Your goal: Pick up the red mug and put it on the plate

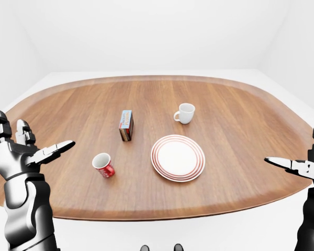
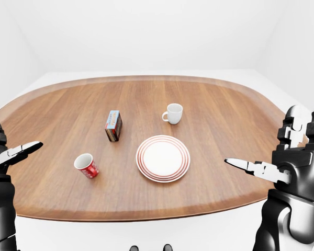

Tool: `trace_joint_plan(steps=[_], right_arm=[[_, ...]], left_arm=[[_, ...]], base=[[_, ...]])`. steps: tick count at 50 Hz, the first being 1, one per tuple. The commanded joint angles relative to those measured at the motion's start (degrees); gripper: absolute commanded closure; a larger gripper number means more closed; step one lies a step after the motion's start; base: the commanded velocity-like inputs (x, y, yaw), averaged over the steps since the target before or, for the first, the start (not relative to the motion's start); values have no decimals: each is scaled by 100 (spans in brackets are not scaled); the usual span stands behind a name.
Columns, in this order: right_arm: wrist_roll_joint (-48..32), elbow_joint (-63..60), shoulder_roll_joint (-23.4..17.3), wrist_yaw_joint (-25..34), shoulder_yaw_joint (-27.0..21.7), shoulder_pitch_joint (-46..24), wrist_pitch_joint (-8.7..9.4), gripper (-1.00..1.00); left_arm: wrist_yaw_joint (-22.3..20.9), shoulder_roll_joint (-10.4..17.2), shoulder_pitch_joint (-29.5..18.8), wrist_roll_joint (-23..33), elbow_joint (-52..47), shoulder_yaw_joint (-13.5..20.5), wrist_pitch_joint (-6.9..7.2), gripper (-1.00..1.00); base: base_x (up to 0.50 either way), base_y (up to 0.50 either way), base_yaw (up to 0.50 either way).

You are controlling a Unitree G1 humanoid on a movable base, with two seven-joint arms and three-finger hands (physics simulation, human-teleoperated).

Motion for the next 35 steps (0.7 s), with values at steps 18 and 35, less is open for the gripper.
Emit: trace_joint_plan(steps=[18, 35], right_arm=[[-45, -6, 8, 8, -2, 14, 0, -100], [-235, 189, 36, -22, 38, 24, 0, -100]], left_arm=[[-13, -32, 23, 25, -42, -7, 0, -100], [-20, -34, 7, 39, 10, -33, 0, -100]], base=[[34, 0, 0], [19, 0, 0]])
